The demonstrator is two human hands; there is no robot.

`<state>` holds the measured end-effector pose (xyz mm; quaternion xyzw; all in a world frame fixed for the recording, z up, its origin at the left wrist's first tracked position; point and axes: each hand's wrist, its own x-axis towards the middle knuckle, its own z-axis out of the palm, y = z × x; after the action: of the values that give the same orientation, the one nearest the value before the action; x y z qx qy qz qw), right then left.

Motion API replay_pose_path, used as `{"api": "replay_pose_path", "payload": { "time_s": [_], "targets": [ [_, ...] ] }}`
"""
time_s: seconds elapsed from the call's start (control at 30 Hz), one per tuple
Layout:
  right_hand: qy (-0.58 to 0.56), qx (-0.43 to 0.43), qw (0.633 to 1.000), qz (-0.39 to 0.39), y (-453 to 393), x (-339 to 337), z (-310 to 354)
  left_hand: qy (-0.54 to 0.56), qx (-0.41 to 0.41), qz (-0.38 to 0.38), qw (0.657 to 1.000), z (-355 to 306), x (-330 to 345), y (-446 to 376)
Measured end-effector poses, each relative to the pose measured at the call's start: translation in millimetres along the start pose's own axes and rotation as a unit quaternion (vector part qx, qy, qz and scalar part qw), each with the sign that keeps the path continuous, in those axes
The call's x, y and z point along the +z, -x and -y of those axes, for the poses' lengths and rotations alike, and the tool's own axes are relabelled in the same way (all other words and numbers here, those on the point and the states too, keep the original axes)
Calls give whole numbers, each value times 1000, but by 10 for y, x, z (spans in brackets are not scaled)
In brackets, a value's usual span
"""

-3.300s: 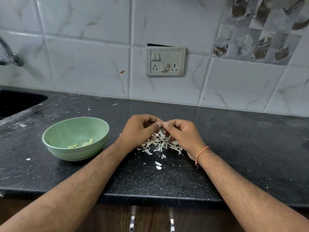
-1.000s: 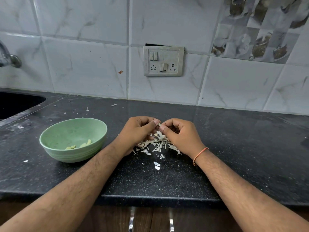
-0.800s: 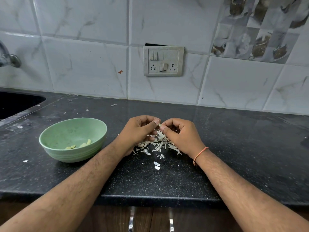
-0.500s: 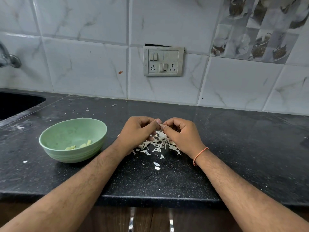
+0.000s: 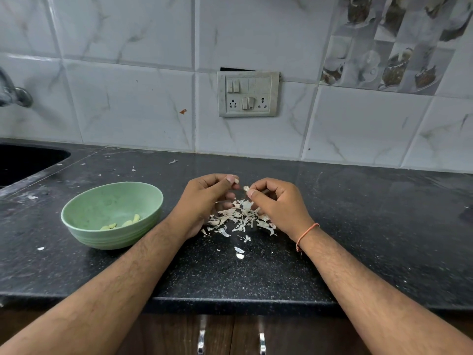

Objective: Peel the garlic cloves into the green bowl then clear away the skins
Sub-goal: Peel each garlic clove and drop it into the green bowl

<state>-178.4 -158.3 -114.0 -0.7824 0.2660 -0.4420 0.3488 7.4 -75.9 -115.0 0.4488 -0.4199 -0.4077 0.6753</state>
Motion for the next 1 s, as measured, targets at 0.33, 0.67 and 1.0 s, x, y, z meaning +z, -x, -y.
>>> {"api": "replay_pose_path", "payload": {
  "time_s": [0.33, 0.67, 1.0],
  "targets": [
    [81, -79, 993, -28, 88, -42, 32, -10, 18, -19, 1000, -28, -5, 73],
    [42, -112, 992, -50, 132, -33, 150, -151, 161, -40, 975, -162, 52, 273],
    [-8, -109, 992, -67, -23, 187, 513, -326, 234, -89, 911, -805, -27, 445]
  ]
}}
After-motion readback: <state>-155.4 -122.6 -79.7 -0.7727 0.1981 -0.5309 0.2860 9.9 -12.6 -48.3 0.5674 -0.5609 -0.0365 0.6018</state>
